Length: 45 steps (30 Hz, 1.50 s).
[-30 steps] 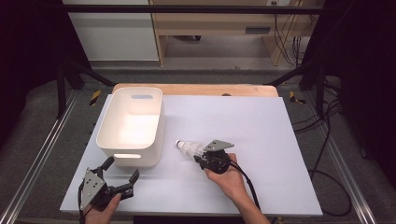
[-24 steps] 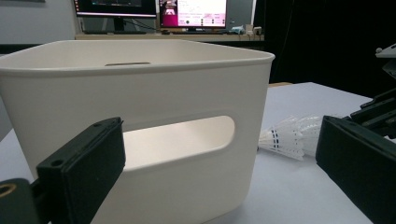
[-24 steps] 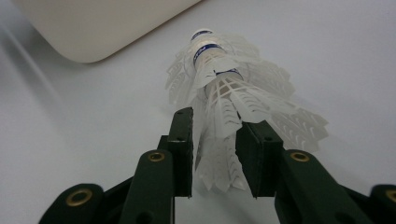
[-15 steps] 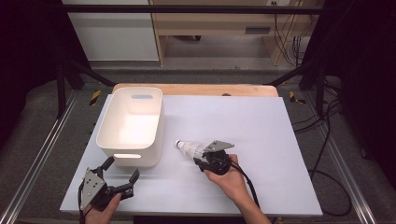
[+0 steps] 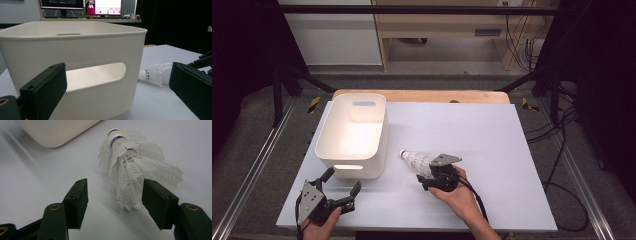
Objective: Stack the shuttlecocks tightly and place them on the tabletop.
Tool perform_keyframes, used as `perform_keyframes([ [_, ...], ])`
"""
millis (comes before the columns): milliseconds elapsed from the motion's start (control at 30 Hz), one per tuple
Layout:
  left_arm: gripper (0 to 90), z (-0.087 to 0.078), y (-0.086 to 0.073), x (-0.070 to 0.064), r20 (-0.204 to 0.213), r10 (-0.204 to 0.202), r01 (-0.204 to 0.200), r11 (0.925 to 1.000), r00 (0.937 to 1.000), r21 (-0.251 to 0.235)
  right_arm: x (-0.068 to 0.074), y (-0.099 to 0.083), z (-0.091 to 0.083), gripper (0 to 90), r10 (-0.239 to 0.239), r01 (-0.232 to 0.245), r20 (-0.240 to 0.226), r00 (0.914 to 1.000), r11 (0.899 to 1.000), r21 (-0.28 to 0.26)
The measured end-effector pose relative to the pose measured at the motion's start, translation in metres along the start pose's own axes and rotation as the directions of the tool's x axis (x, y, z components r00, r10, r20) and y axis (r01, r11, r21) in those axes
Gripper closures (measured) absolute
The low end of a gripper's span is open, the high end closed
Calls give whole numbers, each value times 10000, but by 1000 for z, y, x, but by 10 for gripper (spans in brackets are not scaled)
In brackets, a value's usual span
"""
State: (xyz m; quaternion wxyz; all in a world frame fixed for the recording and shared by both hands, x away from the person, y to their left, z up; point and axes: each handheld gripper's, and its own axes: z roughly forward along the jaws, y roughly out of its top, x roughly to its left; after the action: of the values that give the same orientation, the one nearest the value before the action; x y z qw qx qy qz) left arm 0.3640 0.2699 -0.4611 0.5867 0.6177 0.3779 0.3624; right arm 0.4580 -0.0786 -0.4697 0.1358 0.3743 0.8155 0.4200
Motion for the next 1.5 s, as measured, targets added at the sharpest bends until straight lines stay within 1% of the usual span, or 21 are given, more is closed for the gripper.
perform_keyframes([
  [200, 16, 0, 0, 0, 1, 11, -11, 10000, 10000, 8, 3, -1, 0, 266, 140, -140, -7, 9999, 9999, 70],
  [233, 16, 0, 0, 0, 3, 0, 0, 10000, 10000, 8, 4, -1, 0, 214, 245, -244, -95, 9997, 9996, 127],
  [267, 16, 0, 0, 1, -3, -24, 24, 10000, 10000, 0, 4, -1, 0, 214, 245, -244, -95, 9997, 9996, 127],
  [300, 16, -1, 0, 1, -13, -39, 39, 10000, 10000, -7, 6, -1, 2, 182, 479, -476, -168, 9987, 9987, 195],
  [333, 16, -1, 0, 2, -20, -52, 52, 10000, 10000, -7, 6, -1, 2, 182, 479, -476, -168, 9987, 9987, 195],
  [400, 16, -1, 0, 2, -15, -61, 61, 10000, 10000, -24, 7, -1, 4, 143, 616, -609, -294, 9977, 9978, 250],
  [433, 16, -1, 0, 2, -9, -58, 58, 10000, 10000, -25, 8, -1, 6, 120, 610, -603, -398, 9973, 9980, 199],
  [600, 16, -2, 0, 1, 17, -18, 18, 10000, 10000, -34, 10, -1, 10, 106, 767, -760, -481, 9959, 9970, 175],
  [767, 16, -1, 0, 0, 1, -15, 15, 10000, 10000, -23, 11, 0, 13, 115, 831, -826, -430, 9956, 9965, 131],
  [833, 16, -1, 0, -1, 36, 74, -74, 10000, 10000, 8, 11, 0, 15, 118, 902, -898, -388, 9952, 9959, 110],
  [1000, 16, -1, 1, -2, 33, 148, -148, 9999, 9999, 22, 13, 1, 16, 123, 916, -917, -298, 9954, 9958, -30],
  [1100, 16, -1, 0, -1, 3, 80, -80, 10000, 10000, 24, 15, 2, 17, 123, 922, -922, -289, 9953, 9957, 17],
  [1133, 16, -1, 0, -1, -6, 65, -65, 10000, 10000, 0, 15, 2, 18, 124, 847, -847, -257, 9961, 9964, 12],
  [1233, 16, -1, 0, -1, 7, 79, -79, 10000, 10000, 11, 17, 2, 20, 129, 940, -939, -223, 9953, 9956, 43],
  [1300, 16, -1, 0, -1, 3, 36, -36, 10000, 10000, -27, 17, 2, 21, 130, 903, -903, -195, 9957, 9959, 29],
  [1433, 16, 0, 0, -2, 39, 120, -120, 9999, 9999, 41, 18, 3, 21, 134, 1046, -1046, -160, 9944, 9945, -32],
  [1500, 16, -1, 1, -3, 19, 170, -170, 9999, 9999, 24, 19, 3, 22, 142, 1013, -1013, -135, 9948, 9948, -51],
])
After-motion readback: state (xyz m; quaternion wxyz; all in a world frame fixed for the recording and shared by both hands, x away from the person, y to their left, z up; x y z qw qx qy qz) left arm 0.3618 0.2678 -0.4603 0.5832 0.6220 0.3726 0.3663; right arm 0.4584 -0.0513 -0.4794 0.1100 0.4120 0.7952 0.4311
